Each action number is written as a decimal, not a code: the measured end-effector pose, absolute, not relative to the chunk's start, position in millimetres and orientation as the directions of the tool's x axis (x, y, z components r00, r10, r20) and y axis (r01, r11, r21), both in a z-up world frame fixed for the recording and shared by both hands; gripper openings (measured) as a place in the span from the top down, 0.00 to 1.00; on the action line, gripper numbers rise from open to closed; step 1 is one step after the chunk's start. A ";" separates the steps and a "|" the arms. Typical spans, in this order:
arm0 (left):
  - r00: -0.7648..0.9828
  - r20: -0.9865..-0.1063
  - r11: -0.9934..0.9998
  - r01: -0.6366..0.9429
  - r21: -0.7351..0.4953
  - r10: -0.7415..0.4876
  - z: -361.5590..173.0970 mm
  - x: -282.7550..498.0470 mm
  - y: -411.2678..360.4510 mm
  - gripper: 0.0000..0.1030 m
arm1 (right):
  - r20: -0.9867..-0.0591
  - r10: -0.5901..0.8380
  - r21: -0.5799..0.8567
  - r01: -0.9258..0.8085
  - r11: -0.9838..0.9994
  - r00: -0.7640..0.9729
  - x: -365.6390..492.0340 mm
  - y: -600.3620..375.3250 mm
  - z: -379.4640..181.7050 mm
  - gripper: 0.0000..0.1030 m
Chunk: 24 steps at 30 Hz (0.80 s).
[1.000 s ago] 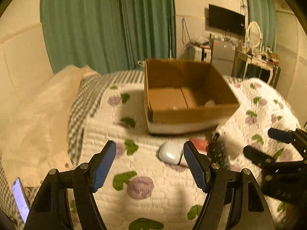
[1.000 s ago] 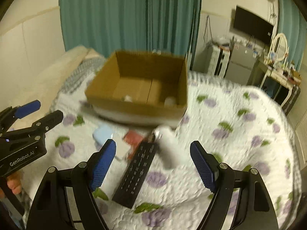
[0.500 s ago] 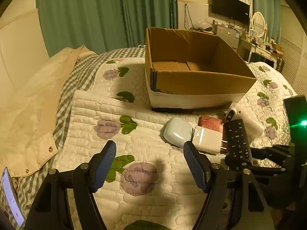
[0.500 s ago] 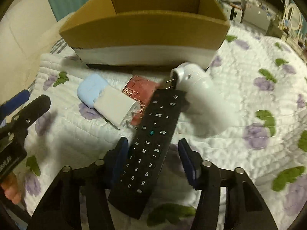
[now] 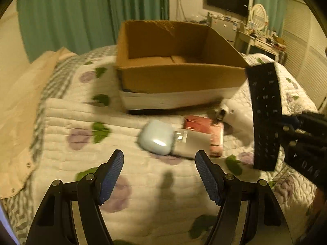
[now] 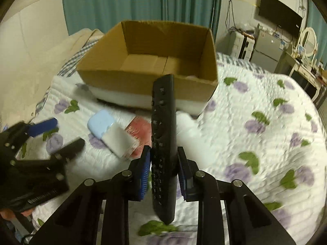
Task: Organize rigid objects
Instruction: 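Grasp the black remote with the right tool while the left tool grasps the white plug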
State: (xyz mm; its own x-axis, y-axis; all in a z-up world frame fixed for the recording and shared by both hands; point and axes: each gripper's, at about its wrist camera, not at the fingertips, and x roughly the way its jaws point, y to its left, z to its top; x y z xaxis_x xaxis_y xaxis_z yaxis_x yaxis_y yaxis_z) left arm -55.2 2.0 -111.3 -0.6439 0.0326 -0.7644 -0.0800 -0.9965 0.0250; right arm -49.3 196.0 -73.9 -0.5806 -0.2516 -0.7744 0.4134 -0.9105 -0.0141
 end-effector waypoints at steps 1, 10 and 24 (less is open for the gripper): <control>-0.638 -0.769 -0.995 -0.096 0.023 0.044 -113.6 -57.9 7.0 0.27 | -0.774 -0.251 -0.022 0.421 -0.907 -0.581 -53.0 197.3 -71.3 0.80; -0.584 -0.809 -0.983 -0.177 0.042 0.071 -140.3 -93.1 39.2 0.29 | -0.793 -0.284 0.019 0.444 -0.896 -0.539 -73.2 215.0 -79.6 0.82; -0.542 -0.831 -0.974 -0.226 0.002 0.125 -152.9 -102.1 56.5 0.33 | -0.783 -0.342 0.094 0.444 -0.891 -0.519 -81.9 225.8 -83.5 0.82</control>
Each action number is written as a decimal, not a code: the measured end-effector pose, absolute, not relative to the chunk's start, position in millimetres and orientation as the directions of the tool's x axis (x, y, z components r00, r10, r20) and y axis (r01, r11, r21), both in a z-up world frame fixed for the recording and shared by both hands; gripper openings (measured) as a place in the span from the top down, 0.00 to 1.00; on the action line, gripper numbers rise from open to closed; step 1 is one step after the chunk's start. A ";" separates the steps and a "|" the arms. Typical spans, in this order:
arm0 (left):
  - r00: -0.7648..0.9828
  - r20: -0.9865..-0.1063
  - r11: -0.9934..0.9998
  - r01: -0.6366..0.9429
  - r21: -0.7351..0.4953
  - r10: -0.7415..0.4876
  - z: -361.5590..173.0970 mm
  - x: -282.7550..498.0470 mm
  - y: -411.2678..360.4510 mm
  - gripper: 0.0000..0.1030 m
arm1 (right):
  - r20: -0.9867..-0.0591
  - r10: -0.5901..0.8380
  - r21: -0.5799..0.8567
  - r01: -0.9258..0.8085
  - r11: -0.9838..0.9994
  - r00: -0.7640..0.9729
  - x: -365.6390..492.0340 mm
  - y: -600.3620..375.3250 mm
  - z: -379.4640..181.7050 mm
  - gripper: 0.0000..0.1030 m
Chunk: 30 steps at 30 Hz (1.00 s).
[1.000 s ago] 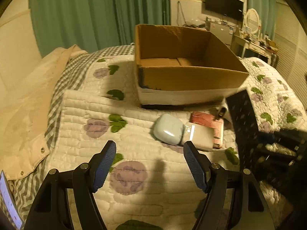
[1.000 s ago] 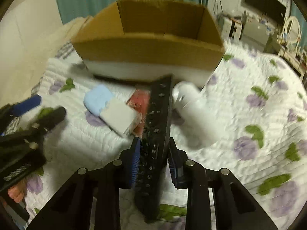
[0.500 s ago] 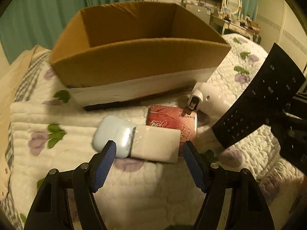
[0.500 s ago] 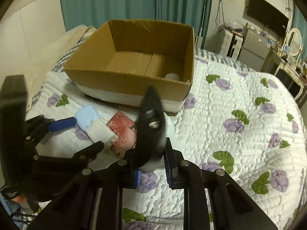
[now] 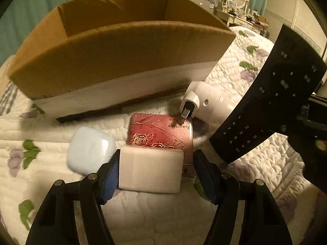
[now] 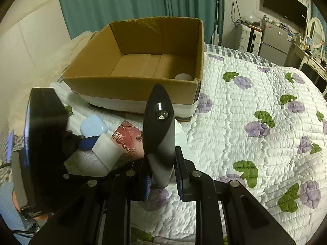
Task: Organize rigid objects
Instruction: 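Carry the plug and remote over the box and release both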
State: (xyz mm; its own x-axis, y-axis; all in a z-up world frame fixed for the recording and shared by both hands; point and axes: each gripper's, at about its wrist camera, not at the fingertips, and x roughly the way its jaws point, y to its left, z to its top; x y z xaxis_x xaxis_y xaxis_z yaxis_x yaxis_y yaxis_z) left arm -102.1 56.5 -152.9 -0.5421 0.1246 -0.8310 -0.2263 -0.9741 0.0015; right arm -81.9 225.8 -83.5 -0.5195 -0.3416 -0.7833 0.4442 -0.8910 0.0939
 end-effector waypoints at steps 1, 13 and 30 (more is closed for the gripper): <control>-0.549 -0.828 -0.975 -0.223 0.009 0.118 -150.6 -100.3 56.3 0.33 | -0.782 -0.342 0.094 0.444 -0.891 -0.521 -81.1 226.0 -82.6 0.82; -0.691 -0.713 -0.983 -0.182 0.011 0.120 -58.8 -80.0 33.8 0.33 | -0.693 -0.364 0.046 0.465 -0.884 -0.622 -69.8 225.8 -13.6 0.82; -0.735 -0.678 -0.995 -0.042 0.088 -0.029 -32.4 -190.1 15.7 0.33 | -0.663 -0.373 -0.038 0.526 -0.850 -0.650 -170.6 187.2 41.8 0.82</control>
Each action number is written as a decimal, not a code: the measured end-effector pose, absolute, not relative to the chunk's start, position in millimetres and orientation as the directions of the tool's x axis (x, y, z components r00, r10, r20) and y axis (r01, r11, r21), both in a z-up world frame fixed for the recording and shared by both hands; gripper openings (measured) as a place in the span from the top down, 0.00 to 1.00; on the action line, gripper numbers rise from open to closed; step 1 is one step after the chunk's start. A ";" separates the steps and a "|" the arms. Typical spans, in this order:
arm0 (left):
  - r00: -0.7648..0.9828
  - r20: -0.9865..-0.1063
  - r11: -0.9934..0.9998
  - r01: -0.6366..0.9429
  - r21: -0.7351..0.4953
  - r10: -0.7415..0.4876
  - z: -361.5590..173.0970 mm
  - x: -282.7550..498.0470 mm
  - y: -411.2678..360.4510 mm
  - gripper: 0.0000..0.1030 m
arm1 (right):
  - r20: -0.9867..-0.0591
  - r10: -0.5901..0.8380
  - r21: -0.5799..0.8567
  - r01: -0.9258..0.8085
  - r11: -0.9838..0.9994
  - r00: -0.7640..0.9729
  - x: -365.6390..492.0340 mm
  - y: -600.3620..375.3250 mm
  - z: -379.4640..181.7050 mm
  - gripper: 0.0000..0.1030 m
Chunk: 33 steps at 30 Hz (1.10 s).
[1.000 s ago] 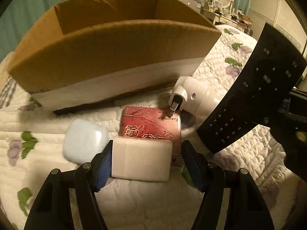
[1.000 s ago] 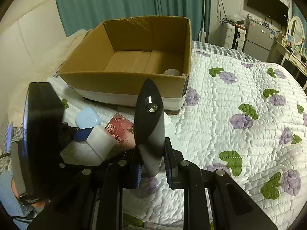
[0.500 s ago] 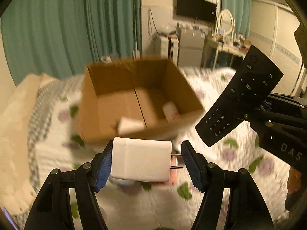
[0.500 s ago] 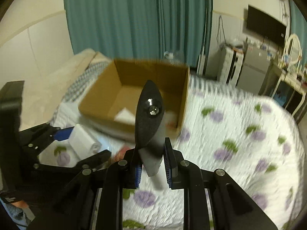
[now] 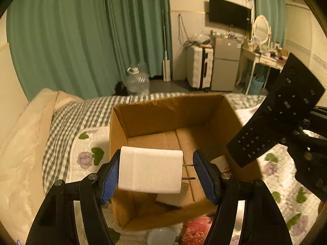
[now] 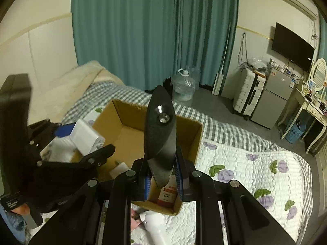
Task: Organize rigid objects
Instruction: 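Carry the plug and remote over the box and release both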
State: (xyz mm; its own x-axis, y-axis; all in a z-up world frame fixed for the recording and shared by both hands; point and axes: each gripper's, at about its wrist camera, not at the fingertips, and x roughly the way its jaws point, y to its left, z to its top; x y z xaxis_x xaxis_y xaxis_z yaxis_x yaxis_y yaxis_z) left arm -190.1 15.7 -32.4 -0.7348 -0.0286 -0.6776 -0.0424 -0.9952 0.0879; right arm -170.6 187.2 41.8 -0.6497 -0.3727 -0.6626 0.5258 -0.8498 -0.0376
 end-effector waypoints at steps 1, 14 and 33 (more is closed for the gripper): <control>-0.731 -0.682 -0.995 -0.041 0.091 -0.032 -36.3 -192.2 15.3 0.30 | -0.670 -0.372 -0.036 0.529 -0.848 -0.642 -174.7 185.1 36.2 0.82; -0.693 -0.720 -0.996 -0.036 0.080 -0.032 -55.5 -210.2 16.3 0.29 | -0.716 -0.342 -0.048 0.532 -0.845 -0.608 -196.5 180.4 -0.4 0.82; -0.661 -0.750 -0.995 -0.092 0.045 0.028 -52.6 -198.1 7.5 0.29 | -0.753 -0.330 0.011 0.490 -0.872 -0.570 -233.0 169.2 -27.0 0.37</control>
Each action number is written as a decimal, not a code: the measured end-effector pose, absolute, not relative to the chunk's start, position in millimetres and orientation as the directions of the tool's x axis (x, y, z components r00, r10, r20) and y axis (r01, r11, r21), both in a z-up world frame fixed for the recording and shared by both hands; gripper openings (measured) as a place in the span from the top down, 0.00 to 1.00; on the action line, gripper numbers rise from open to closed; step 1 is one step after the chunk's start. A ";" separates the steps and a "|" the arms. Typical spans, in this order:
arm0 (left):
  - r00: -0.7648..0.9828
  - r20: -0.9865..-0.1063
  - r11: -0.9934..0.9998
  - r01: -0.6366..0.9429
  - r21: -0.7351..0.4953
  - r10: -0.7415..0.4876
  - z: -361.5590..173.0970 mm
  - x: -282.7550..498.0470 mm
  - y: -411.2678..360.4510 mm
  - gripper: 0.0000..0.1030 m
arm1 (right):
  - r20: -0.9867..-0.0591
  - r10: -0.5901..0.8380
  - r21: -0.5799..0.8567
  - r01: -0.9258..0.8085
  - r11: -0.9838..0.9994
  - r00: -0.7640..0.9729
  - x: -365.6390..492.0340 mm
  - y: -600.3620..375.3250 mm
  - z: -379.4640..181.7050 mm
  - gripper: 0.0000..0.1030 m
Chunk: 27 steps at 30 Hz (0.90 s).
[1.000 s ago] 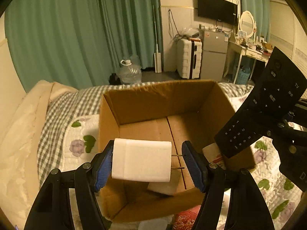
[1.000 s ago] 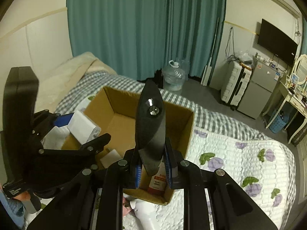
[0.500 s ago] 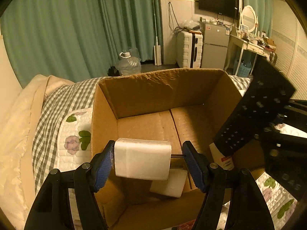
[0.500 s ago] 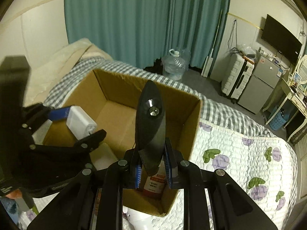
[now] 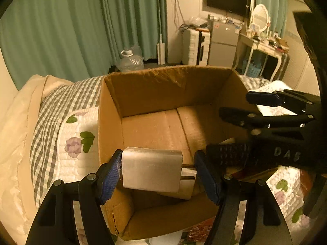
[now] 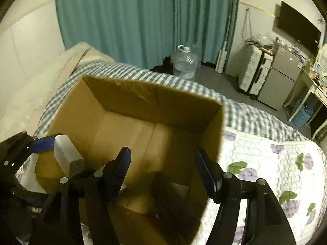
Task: Organize rigid objects
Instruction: 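Carry the plug and remote over the box and release both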
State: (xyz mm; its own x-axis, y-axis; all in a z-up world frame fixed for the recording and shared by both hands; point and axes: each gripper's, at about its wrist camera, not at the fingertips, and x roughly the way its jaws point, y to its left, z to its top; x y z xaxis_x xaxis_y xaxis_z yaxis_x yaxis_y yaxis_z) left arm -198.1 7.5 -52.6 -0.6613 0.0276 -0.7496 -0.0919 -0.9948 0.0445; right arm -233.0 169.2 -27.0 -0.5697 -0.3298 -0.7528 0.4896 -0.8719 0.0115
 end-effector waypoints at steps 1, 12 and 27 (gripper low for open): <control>-0.672 -0.740 -0.994 -0.101 0.047 0.033 -49.9 -195.6 8.9 0.29 | -0.741 -0.332 0.015 0.480 -0.877 -0.583 -230.9 174.8 -23.5 0.37; -0.723 -0.685 -0.973 -0.211 0.092 0.092 -37.6 -180.7 32.7 0.29 | -0.718 -0.479 0.134 0.575 -0.807 -0.505 -218.4 183.3 -8.7 0.37; -0.738 -0.667 -0.970 -0.224 0.099 0.102 -40.3 -175.5 29.8 0.29 | -0.737 -0.540 0.222 0.610 -0.761 -0.407 -217.5 171.7 -24.8 0.37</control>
